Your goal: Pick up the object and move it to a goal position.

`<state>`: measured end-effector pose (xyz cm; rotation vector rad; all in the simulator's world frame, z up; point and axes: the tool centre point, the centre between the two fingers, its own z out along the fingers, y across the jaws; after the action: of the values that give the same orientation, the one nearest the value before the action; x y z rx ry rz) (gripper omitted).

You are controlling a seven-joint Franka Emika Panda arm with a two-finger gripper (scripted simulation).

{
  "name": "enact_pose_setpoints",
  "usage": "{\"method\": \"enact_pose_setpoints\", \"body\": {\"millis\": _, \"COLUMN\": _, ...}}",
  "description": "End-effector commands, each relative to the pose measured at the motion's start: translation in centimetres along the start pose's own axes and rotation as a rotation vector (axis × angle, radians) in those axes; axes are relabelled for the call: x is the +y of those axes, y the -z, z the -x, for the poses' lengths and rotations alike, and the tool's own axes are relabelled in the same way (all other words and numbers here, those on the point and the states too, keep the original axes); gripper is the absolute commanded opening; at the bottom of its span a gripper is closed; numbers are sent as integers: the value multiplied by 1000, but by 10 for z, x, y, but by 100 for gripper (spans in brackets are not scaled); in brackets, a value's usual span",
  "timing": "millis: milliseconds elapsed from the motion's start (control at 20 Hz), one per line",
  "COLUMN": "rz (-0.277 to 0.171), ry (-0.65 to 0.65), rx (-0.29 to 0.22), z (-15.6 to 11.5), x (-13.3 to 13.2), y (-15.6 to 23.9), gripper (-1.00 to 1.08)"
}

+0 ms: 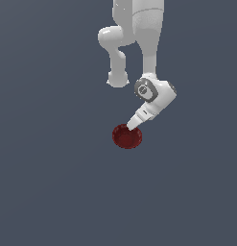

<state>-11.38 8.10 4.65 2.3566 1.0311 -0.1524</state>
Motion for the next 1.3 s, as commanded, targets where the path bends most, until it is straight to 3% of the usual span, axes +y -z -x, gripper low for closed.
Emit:
{"method": "enact_pose_setpoints", "body": {"millis": 0, "rz": 0, "ry": 1, "rx": 1, "z": 0, "x": -1, "y": -1, "gripper": -100}}
{"method": "enact_pose_setpoints", "body": {"millis": 650, "rz": 0, "ry": -1, "rx": 2, "z": -5, "x": 3, "y": 3, "gripper": -100}}
{"method": "enact_pose_setpoints", "body": {"millis": 1250, "rz": -4, "ry": 0, "rx": 3, "z": -52, "x": 24, "y": 27, "gripper": -100}}
